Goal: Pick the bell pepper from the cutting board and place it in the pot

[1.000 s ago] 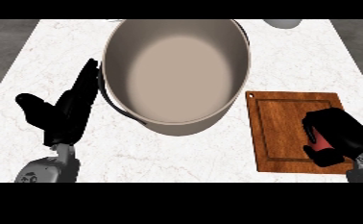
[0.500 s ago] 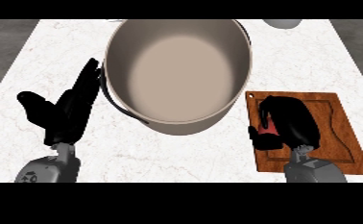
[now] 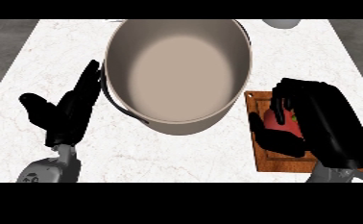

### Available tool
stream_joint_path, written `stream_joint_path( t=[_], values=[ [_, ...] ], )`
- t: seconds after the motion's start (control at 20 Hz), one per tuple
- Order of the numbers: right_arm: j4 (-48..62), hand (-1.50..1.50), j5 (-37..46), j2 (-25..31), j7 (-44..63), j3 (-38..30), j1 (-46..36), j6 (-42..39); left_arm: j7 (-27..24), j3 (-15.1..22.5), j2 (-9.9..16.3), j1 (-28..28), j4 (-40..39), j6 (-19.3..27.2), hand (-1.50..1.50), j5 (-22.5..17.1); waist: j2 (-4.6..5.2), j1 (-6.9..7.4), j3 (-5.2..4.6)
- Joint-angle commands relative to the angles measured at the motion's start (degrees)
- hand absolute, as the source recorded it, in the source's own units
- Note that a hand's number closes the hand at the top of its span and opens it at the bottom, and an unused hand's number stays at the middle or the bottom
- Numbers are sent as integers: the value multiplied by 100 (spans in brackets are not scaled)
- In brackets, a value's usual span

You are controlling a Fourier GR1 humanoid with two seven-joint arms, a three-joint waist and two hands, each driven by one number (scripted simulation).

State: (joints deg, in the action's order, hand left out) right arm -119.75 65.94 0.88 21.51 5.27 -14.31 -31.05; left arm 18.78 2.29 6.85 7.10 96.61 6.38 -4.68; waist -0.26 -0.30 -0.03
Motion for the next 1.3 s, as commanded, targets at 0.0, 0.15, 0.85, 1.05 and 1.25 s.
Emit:
stream_joint_path(
  t=[0.0,0.15,0.85,1.05,1.25],
  values=[
    [-640,150,-125,-82,239,125,-938,-452,23,74,-49,214,-136,-46,0,27,10,17,-4],
    [-650,150,-718,-86,696,118,-1513,-468,-4,16,60,-174,120,-176,0,-49,10,81,-1],
    [2307,150,-1531,-88,2044,-82,-4177,679,98,97,-97,-37,201,-121,0,98,34,118,-1],
    [3188,150,-1605,-88,2253,323,-4431,1284,-1,97,-172,64,18,-55,0,194,35,118,-1],
    [4292,150,-1598,-88,1663,450,-4481,2024,389,167,-246,130,275,20,0,167,51,182,1]
  ],
)
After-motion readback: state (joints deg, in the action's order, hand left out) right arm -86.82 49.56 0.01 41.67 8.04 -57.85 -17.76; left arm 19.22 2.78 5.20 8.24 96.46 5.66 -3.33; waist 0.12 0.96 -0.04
